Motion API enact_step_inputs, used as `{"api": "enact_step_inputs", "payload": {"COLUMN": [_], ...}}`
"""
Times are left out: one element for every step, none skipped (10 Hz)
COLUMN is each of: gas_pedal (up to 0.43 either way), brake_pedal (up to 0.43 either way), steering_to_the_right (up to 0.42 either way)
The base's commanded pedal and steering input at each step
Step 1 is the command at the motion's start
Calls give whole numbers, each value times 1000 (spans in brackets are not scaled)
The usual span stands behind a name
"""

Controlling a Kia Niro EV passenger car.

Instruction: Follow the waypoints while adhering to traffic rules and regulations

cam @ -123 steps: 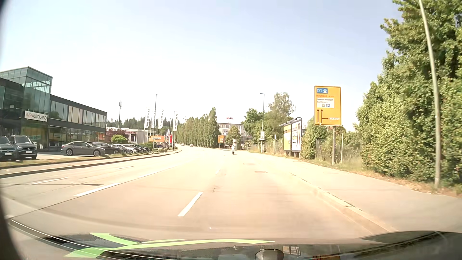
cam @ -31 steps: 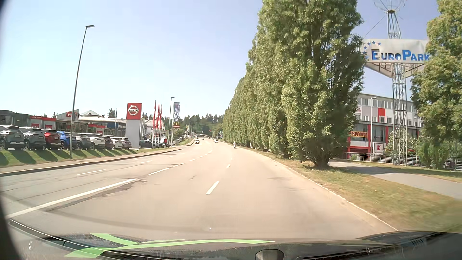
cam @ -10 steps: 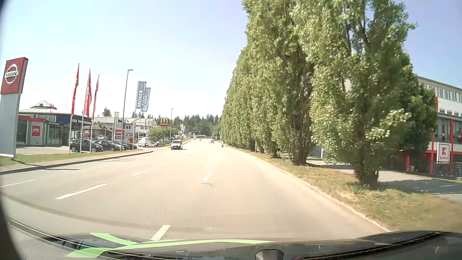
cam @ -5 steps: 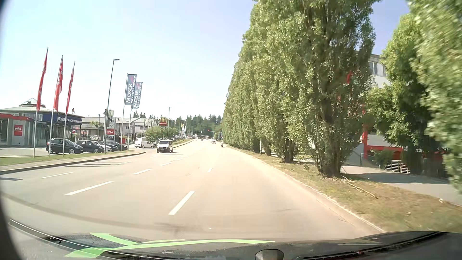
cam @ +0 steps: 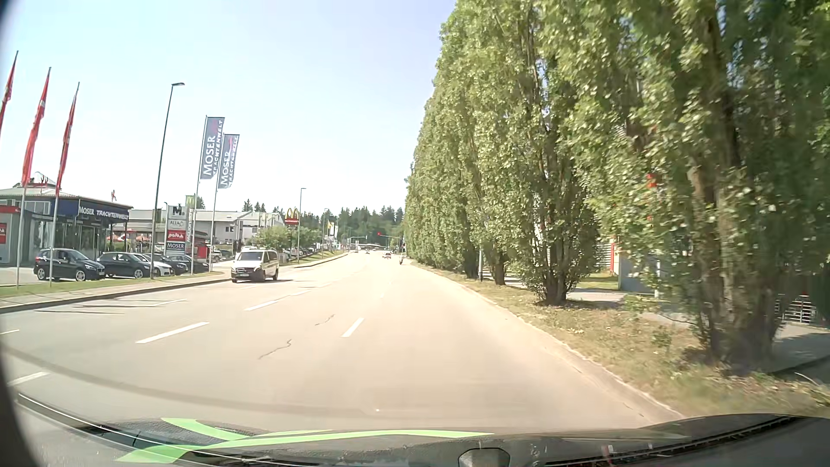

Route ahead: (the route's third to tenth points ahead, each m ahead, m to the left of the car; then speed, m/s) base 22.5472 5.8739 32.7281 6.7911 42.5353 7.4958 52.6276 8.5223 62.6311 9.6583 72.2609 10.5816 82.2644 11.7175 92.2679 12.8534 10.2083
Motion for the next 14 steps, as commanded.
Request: {"api": "enact_step_inputs", "payload": {"gas_pedal": [8, 8, 8, 8, 8, 20, 20, 28, 28, 47, 59, 79, 79, 110], "brake_pedal": [0, 0, 0, 0, 0, 0, 0, 0, 0, 0, 0, 0, 0, 0], "steering_to_the_right": [-11, -11, -11, -11, -10, -10, -10, -10, -11, -11, -11, -11, -11, -12]}}
